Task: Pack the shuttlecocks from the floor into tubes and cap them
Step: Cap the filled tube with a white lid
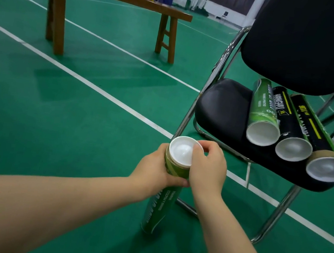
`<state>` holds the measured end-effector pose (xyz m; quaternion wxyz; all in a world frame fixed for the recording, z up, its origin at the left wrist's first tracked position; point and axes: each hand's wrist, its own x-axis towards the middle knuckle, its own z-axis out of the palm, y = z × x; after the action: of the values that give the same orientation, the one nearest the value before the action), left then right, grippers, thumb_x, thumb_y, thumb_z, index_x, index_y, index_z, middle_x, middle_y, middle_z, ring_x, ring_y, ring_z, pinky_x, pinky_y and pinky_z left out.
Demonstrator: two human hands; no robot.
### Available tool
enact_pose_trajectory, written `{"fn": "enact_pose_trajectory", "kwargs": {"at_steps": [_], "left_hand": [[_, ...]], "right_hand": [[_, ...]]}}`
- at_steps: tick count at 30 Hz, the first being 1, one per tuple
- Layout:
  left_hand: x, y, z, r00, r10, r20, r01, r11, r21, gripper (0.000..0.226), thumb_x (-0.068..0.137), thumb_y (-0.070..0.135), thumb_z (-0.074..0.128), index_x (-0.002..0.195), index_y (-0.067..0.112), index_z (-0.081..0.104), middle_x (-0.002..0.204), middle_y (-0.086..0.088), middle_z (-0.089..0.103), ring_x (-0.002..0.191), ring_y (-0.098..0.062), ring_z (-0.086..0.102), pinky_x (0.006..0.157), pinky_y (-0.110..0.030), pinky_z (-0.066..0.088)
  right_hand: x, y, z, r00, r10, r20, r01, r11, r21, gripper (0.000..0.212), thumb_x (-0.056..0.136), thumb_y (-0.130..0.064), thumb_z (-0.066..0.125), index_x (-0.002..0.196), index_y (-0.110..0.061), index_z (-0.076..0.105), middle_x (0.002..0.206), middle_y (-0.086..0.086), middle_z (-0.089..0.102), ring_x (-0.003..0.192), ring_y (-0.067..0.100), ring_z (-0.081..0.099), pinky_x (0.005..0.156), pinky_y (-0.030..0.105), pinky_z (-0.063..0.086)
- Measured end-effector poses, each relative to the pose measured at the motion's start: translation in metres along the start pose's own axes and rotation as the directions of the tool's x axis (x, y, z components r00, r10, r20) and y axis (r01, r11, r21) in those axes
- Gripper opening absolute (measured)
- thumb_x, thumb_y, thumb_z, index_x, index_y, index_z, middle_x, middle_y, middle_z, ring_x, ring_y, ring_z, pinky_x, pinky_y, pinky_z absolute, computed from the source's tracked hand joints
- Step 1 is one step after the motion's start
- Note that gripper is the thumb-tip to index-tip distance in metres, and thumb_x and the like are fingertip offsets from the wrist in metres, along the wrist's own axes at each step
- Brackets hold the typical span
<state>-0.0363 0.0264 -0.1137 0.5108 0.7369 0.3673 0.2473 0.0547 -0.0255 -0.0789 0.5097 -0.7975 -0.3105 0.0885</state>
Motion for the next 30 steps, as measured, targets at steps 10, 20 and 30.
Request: {"fn": "enact_pose_trajectory", "kwargs": {"at_steps": [10, 20, 30], "left_hand": [[0.008, -0.001, 0.006, 0.997, 0.005, 0.077, -0.007, 1.000, 0.031, 0.077, 0.059, 0.030, 0.086, 0.120, 0.031, 0.039, 0.105, 0.014, 0.058, 0.098, -0.009, 0.054, 0.076, -0.021, 0.043], [0.014, 0.022, -0.001, 0.971, -0.183, 0.153, 0.233, 0.867, -0.440, 0.033, 0.095, 0.046, 0.039, 0.107, 0.025, 0.062, 0.108, 0.007, 0.065, 0.096, -0.002, 0.057, 0.083, -0.025, 0.043], [0.023, 0.027, 0.012, 0.972, -0.229, -0.049, 0.183, 0.872, -0.455, 0.027, 0.094, 0.017, 0.038, 0.103, 0.014, 0.064, 0.099, -0.006, 0.063, 0.077, -0.015, 0.054, 0.057, -0.025, 0.038]], "right_hand": [[0.004, 0.011, -0.006, 1.000, -0.003, 0.002, 0.003, 0.995, -0.101, 0.011, 0.090, -0.017, 0.048, 0.092, -0.017, 0.059, 0.099, -0.002, 0.055, 0.084, 0.013, 0.046, 0.069, 0.026, 0.030], [0.006, 0.013, -0.006, 0.999, 0.051, 0.009, -0.050, 0.999, -0.007, 0.010, 0.086, -0.016, 0.050, 0.087, -0.019, 0.060, 0.096, -0.003, 0.060, 0.084, 0.014, 0.054, 0.068, 0.029, 0.038], [0.013, 0.014, -0.002, 0.987, 0.123, 0.107, -0.124, 0.992, -0.002, 0.025, 0.086, -0.016, 0.046, 0.071, -0.028, 0.062, 0.082, -0.003, 0.066, 0.081, 0.023, 0.060, 0.075, 0.043, 0.054]]}}
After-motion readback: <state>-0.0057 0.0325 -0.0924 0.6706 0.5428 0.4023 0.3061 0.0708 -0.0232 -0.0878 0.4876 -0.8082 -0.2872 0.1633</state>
